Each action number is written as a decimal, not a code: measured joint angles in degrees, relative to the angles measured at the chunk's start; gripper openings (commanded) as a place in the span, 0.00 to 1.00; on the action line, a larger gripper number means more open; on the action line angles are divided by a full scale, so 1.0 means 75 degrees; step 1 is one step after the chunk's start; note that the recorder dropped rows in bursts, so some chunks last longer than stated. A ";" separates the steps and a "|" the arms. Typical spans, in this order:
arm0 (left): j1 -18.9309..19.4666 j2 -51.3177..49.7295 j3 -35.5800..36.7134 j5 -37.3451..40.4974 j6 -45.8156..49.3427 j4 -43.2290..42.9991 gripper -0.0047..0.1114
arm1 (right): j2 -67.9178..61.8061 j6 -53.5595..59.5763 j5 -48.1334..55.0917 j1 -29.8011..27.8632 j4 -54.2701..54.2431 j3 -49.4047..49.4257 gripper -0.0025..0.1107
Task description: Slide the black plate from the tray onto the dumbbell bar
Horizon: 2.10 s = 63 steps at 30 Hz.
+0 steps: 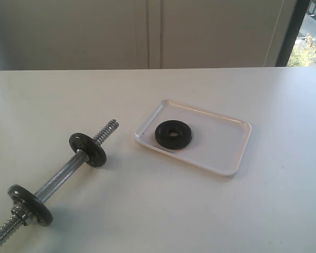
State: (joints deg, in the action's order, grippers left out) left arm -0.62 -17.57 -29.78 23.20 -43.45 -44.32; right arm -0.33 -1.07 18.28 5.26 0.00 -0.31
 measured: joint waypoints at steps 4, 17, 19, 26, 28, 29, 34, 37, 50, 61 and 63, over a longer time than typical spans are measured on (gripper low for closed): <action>-0.0420 -0.0908 0.0000 0.1612 0.3393 0.1358 0.04 | 0.0000 0.0000 0.0000 0.0000 0.0000 0.0000 0.02; -0.1616 -0.2269 -0.0973 0.2293 0.5699 0.4225 0.04 | 0.0000 0.0000 0.0000 0.0000 0.0000 0.0000 0.02; -0.1766 -0.2441 -0.1265 0.2389 0.6021 0.4687 0.04 | 0.0000 0.0000 0.0000 0.0000 0.0000 0.0000 0.02; -0.2352 -0.3928 -0.2179 0.2764 0.6464 0.5180 0.04 | 0.0000 0.0000 0.0000 0.0000 0.0000 0.0000 0.02; -0.2505 -0.4559 -0.2527 0.2792 0.6464 0.5194 0.04 | 0.0000 0.0000 0.0000 0.0000 0.0000 0.0000 0.02; -0.2523 -0.4733 -0.2652 0.2792 0.6485 0.5212 0.04 | 0.0000 0.0000 0.0000 0.0000 0.0000 0.0000 0.02; -0.2554 -0.6402 -0.3386 0.2492 0.6630 0.5509 0.04 | 0.0000 0.0000 -0.0016 0.0000 0.0000 0.0000 0.02; -0.2554 -0.7137 -0.3454 0.1962 0.7032 0.6023 0.04 | 0.0000 0.0000 -0.0059 0.0000 0.0000 0.0000 0.02; -0.2560 -0.8910 -0.3468 0.0502 0.9037 0.8478 0.04 | 0.0000 -0.0012 -0.0075 0.0000 0.0000 0.0000 0.02; -0.2560 -0.9006 -0.3468 0.0515 0.9830 0.9158 0.04 | 0.0000 -0.0012 -0.0108 0.0098 0.0000 0.0000 0.02; -0.2560 -0.9006 -0.3468 0.0515 0.9848 0.9158 0.04 | 0.0000 -0.0012 -0.0108 0.0098 0.0000 0.0000 0.02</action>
State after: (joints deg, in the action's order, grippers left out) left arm -19.82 -85.12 -55.79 27.07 30.40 24.37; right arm -0.33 -1.15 17.47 6.00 0.00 -0.31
